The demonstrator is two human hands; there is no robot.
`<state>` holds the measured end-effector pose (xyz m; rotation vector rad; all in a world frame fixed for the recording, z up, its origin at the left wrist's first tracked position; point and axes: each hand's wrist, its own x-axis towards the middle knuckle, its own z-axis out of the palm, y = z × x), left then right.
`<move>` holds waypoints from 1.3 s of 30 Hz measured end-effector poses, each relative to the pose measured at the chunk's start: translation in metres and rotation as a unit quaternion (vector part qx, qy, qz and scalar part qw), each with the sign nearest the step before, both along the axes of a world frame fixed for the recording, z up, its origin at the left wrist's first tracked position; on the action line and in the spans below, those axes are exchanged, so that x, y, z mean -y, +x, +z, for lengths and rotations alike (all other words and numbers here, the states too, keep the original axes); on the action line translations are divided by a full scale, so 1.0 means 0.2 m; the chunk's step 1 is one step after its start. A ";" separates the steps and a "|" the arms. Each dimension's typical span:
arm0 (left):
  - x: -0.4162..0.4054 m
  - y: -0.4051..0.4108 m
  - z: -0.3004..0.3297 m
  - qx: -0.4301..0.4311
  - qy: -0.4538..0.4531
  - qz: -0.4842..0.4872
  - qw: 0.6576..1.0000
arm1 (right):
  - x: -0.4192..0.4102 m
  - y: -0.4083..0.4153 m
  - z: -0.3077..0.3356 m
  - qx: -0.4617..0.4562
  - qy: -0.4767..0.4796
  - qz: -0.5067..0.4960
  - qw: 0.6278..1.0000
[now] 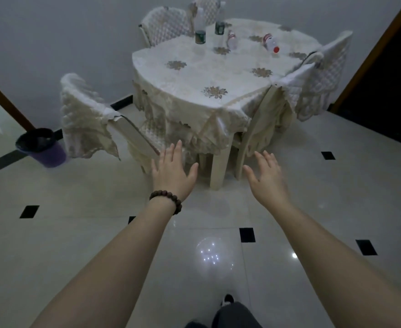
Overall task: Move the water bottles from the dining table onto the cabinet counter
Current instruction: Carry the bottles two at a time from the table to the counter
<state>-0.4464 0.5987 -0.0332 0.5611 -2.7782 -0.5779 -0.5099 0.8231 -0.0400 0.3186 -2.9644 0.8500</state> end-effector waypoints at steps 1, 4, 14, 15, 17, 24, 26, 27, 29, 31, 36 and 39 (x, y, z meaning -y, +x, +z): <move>0.01 -0.07 0.00 0.001 0.000 -0.002 1.000 | 0.01 -0.07 -0.01 0.001 -0.002 -0.002 1.000; 0.05 -0.29 -0.02 0.005 0.003 -0.005 1.000 | 0.05 -0.29 -0.03 -0.001 -0.008 -0.004 1.000; 0.08 -1.26 0.03 0.009 -0.007 0.018 1.000 | 0.16 -1.29 -0.02 0.002 -0.026 0.011 1.000; 0.07 -1.36 0.04 0.005 -0.001 0.021 1.000 | 0.17 -1.39 0.00 0.002 -0.027 0.016 1.000; 0.06 -1.53 0.06 -0.005 0.015 0.028 0.999 | 0.19 -1.57 0.05 -0.001 -0.031 0.029 0.999; 0.12 -1.96 0.08 -0.009 0.026 0.044 0.999 | 0.26 -2.03 0.13 0.007 -0.029 0.052 0.998; 0.16 -2.06 0.09 -0.006 0.024 0.047 0.999 | 0.28 -2.14 0.13 0.007 -0.033 0.055 0.998; 0.17 -2.12 0.08 -0.004 0.024 0.048 0.999 | 0.29 -2.19 0.12 0.008 -0.032 0.056 0.998; 0.21 -2.22 0.07 -0.002 0.024 0.043 0.999 | 0.31 -2.30 0.11 0.008 -0.028 0.056 0.998; 0.25 -2.34 0.05 -0.003 0.032 0.038 0.999 | 0.34 -2.42 0.09 0.006 -0.023 0.054 0.998; 0.39 -2.69 -0.01 -0.003 0.049 0.033 0.998 | 0.46 -2.75 0.04 0.008 -0.005 0.049 0.999; 0.50 -2.94 -0.04 -0.007 0.055 0.027 0.998 | 0.58 -2.99 0.02 0.015 0.001 0.043 0.999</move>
